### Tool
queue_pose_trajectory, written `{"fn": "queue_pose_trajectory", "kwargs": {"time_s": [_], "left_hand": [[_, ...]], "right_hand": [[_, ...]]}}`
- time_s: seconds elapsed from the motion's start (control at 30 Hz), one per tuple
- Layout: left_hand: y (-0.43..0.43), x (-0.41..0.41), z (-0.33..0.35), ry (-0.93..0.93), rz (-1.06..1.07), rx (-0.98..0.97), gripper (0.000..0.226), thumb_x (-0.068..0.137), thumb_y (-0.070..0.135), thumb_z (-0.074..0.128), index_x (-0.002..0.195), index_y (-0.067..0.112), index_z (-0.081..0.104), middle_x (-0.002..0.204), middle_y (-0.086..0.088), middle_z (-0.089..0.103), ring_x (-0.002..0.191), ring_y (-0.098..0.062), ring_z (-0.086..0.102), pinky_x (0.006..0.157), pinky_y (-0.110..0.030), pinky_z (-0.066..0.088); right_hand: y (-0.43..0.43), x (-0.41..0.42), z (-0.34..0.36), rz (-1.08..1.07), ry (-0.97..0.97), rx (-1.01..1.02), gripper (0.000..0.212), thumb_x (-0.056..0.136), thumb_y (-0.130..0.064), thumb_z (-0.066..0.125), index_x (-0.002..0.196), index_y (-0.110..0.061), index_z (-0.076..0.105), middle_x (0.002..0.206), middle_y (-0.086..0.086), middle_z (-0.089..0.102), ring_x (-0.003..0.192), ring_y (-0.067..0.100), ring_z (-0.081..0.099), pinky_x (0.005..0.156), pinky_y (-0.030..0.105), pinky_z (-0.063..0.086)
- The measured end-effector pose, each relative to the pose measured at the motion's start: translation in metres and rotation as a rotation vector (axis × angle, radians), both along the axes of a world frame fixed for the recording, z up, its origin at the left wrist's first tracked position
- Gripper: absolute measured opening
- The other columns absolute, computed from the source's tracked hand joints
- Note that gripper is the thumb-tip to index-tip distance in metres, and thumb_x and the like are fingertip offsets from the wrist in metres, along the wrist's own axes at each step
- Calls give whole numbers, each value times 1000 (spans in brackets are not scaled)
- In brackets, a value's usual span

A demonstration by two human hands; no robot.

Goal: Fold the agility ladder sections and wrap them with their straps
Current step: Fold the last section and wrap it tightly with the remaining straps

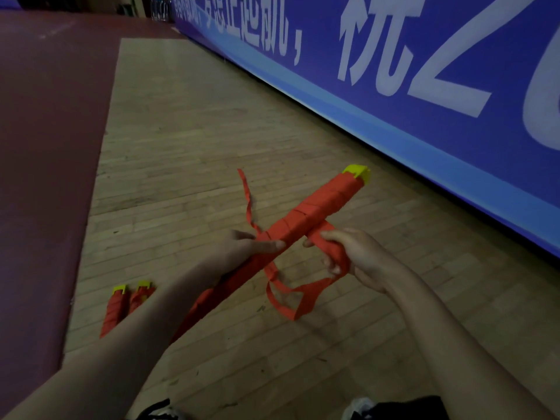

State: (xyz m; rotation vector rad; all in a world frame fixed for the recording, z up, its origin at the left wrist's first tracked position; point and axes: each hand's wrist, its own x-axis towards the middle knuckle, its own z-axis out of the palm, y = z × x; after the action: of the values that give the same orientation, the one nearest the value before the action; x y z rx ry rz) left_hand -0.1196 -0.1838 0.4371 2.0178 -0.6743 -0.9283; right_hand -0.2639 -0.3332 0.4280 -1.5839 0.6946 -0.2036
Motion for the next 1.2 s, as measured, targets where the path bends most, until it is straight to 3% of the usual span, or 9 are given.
{"fn": "queue_pose_trajectory", "kwargs": {"time_s": [0.2, 0.37, 0.57, 0.73, 0.83, 0.9, 0.97, 1.07, 1.2], "left_hand": [[-11, -4, -10, -281, -16, 6, 47, 76, 52, 71, 106, 17, 65, 93, 1, 64, 78, -12, 58, 58, -17, 39], [-14, -11, -21, -787, -128, 120, 56, 74, 67, 63, 119, 34, 56, 103, 2, 58, 97, -23, 60, 76, -35, 49], [-16, -28, -21, -1107, -215, 100, 55, 83, 66, 52, 125, 31, 46, 110, 5, 54, 98, -22, 62, 68, -33, 45], [-14, -18, -24, -840, -227, 16, 55, 76, 54, 70, 119, 25, 51, 106, 2, 50, 97, -24, 59, 76, -36, 49], [-11, -10, -18, -310, -210, -111, 57, 76, 44, 75, 115, 10, 52, 105, -12, 60, 91, -26, 63, 78, -35, 50], [-9, -8, -14, 118, -228, -167, 60, 77, 50, 67, 114, 5, 53, 96, -19, 66, 72, -26, 65, 67, -34, 54], [-6, -4, -14, 326, -277, -129, 60, 78, 60, 59, 107, 7, 58, 80, -15, 64, 60, -20, 59, 56, -29, 51], [-5, 1, -16, 448, -293, -97, 55, 74, 60, 61, 99, 11, 60, 68, -5, 57, 53, -14, 51, 50, -23, 41], [0, 10, -14, 383, -310, -149, 57, 71, 54, 64, 103, 7, 61, 70, -4, 57, 58, -14, 50, 54, -24, 41]], "right_hand": [[4, 7, -2, -102, 9, -47, 36, 98, -18, 37, 90, 3, 65, 36, -6, 30, 30, 6, 25, 36, 15, 20], [14, 8, 0, -219, 155, -254, 64, 88, -66, 44, 81, -8, 70, 29, -14, 41, 27, -1, 41, 45, 21, 29], [8, 12, -3, -345, 175, -149, 71, 82, -71, 50, 76, -4, 71, 29, -12, 39, 26, 3, 34, 44, 24, 28], [10, 12, -9, -323, 76, -17, 60, 83, -61, 52, 75, -3, 67, 31, -11, 40, 28, 3, 32, 42, 25, 25], [10, 12, -9, -292, -7, -13, 56, 84, -57, 54, 71, -4, 63, 32, -11, 38, 27, 3, 32, 38, 22, 24], [8, 11, -9, -253, -51, -25, 58, 82, -61, 56, 67, -5, 63, 35, -9, 35, 30, 5, 29, 40, 24, 23], [6, 10, -8, -181, -102, 3, 62, 77, -65, 59, 65, -5, 63, 39, -4, 28, 34, 10, 24, 41, 24, 19], [3, 5, -6, -27, -135, 36, 62, 75, -64, 56, 71, -3, 63, 41, -1, 27, 36, 11, 23, 42, 24, 19], [-2, 0, -3, 160, -123, 92, 53, 83, -53, 52, 93, -2, 65, 56, 8, 55, 43, 15, 43, 50, 28, 39]]}}
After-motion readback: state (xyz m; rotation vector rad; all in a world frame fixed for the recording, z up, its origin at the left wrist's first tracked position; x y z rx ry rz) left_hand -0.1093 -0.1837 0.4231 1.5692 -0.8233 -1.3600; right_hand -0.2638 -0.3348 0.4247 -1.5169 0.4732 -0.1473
